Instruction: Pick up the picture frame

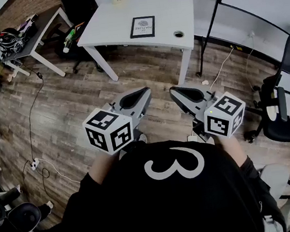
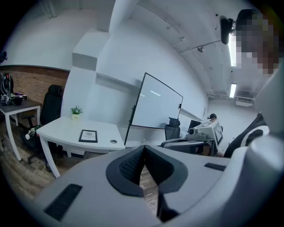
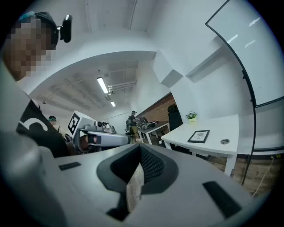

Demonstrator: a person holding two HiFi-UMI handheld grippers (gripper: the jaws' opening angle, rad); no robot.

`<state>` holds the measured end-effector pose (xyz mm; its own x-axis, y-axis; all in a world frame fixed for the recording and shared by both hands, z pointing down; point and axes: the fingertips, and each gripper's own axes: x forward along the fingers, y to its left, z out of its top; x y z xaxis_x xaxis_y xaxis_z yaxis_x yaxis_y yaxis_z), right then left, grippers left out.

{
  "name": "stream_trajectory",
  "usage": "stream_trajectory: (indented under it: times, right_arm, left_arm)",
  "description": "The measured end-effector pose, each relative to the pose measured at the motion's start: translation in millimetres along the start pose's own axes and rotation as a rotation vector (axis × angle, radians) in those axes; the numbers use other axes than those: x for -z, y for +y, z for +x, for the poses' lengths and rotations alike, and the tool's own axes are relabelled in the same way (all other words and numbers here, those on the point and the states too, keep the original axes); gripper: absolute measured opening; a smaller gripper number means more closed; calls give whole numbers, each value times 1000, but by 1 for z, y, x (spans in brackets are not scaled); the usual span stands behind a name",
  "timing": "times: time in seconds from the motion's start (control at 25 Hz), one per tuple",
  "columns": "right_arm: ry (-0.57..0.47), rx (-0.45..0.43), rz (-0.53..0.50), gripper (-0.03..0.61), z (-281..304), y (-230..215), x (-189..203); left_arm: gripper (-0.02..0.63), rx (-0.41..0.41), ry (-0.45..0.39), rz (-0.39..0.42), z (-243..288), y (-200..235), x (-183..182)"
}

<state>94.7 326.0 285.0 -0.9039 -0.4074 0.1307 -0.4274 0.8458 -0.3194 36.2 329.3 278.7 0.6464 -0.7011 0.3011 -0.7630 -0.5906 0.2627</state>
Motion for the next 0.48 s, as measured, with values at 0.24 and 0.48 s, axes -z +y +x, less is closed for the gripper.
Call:
stream_trajectory:
  times: [0.24, 0.48]
  right_arm:
    - [17, -25, -7, 23, -5, 4, 0]
    - [27, -43, 7, 23, -3, 6, 3]
  left_arm:
    - [17, -3, 1, 13, 2, -10, -4]
    - [17, -5, 9, 8, 3, -10, -2]
